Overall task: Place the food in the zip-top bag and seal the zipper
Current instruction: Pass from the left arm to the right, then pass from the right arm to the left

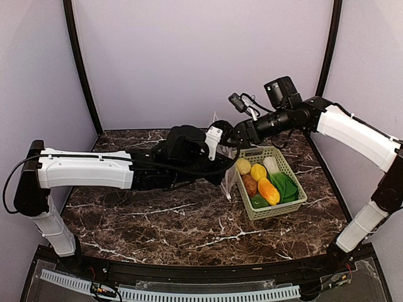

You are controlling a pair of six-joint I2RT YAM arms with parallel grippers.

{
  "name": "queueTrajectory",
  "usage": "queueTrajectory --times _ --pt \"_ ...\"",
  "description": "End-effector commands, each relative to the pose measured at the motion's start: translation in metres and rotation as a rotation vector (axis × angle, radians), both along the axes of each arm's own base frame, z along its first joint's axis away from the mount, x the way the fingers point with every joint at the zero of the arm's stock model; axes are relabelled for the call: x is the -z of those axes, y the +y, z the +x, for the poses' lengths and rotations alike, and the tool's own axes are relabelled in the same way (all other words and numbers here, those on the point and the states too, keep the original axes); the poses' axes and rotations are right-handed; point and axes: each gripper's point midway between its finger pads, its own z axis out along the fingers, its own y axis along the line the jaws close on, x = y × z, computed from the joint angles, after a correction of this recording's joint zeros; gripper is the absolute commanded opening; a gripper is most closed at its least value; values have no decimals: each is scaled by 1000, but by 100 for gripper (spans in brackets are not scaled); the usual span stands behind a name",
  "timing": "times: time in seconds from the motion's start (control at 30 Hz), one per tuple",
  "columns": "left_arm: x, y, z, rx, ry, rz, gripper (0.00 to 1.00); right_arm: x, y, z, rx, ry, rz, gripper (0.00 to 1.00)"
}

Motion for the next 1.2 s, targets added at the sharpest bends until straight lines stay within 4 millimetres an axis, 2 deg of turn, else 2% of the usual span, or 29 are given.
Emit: queueTrajectory --times 0.0,0.13,0.3,0.4,0.43,0.53,0.57,0.6,0.7,0.83,0.97,1.17 --pt "-23 -9 6 -33 -32 -67 1 -16 -6 10 90 -61 -1 69" --pt "-26 -12 7 -47 -43 -83 1 -10 -12 18 149 -60 -26 60" --pt "-31 -14 8 -63 -60 -90 1 -4 -10 20 159 -41 -28 31" --pt "-29 -15 8 -71 -63 -77 5 -5 -8 20 149 -39 -19 18" --pt "-29 -14 8 -75 -62 -73 7 -5 -7 21 149 -40 -19 14" --pt "-29 -12 7 -88 -59 -71 29 -6 -8 23 154 -43 -19 3" --pt "-33 -11 3 -85 -60 -76 32 -7 -8 22 153 -44 -16 0" --pt "-35 -10 1 -86 -64 -78 35 -8 -7 21 149 -45 -11 0" --pt "-50 -5 -18 -79 -90 -88 38 -11 -7 20 145 -52 -2 0" --pt "-52 27 -12 -268 -49 -106 36 -14 -8 20 154 -55 11 0" --pt "-40 50 -1 -426 -14 -146 29 -18 -9 23 180 -58 15 0" --pt "-31 39 7 -453 -35 -134 42 -17 -10 21 178 -54 22 0"
